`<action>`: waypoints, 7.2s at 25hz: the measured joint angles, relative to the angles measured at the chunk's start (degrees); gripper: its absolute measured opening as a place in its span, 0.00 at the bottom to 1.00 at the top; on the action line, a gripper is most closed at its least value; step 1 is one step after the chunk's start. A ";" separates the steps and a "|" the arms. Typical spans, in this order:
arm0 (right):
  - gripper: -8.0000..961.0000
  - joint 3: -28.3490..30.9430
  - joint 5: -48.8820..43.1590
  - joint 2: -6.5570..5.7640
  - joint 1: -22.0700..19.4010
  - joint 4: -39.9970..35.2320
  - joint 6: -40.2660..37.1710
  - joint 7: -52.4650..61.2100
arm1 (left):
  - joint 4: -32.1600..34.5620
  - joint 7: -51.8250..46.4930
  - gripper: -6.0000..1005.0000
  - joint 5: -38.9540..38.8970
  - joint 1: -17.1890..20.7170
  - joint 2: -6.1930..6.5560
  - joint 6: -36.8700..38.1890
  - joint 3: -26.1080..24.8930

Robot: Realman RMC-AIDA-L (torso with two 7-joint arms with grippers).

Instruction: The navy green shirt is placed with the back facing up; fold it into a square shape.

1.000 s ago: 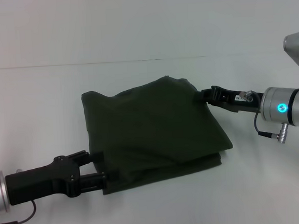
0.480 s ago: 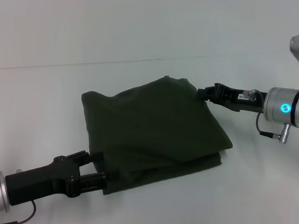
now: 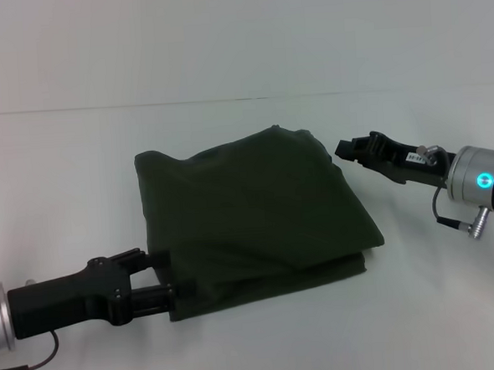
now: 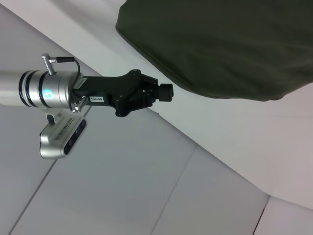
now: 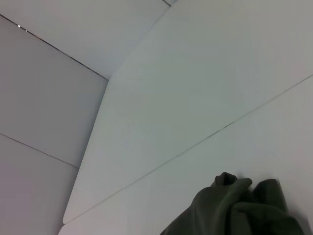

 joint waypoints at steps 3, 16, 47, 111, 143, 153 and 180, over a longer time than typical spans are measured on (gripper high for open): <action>0.08 0.18 0.27 -0.05 -0.38 -0.37 -0.92 -1.09 | 0.01 0.00 0.89 -0.02 0.00 -0.03 0.04 -0.82; 0.43 1.49 7.61 0.29 1.13 3.57 -5.14 -11.72 | -0.41 -0.61 0.89 -0.18 -0.38 -0.46 1.14 -4.32; 0.84 -3.60 9.66 0.58 -3.08 5.10 -6.79 -17.83 | -0.70 -1.50 0.89 -0.17 0.02 -0.44 1.41 -4.99; 0.09 1.13 10.09 0.46 -2.80 8.36 0.29 -14.82 | -0.70 -4.60 0.89 0.27 -0.50 -0.19 3.16 -4.90; 0.98 4.66 -9.79 -0.32 -21.35 1.53 -38.25 -69.60 | -6.07 -46.42 0.89 8.54 -9.82 1.91 -24.32 -0.75; 0.98 4.59 -9.86 -0.61 -21.03 1.53 -38.47 -69.65 | -6.76 -47.06 0.89 9.57 -11.59 1.25 -26.98 1.15; 0.98 4.91 -9.84 -0.16 -19.61 1.53 -38.37 -69.54 | -6.72 -42.26 0.45 10.58 -13.50 0.88 -26.07 3.23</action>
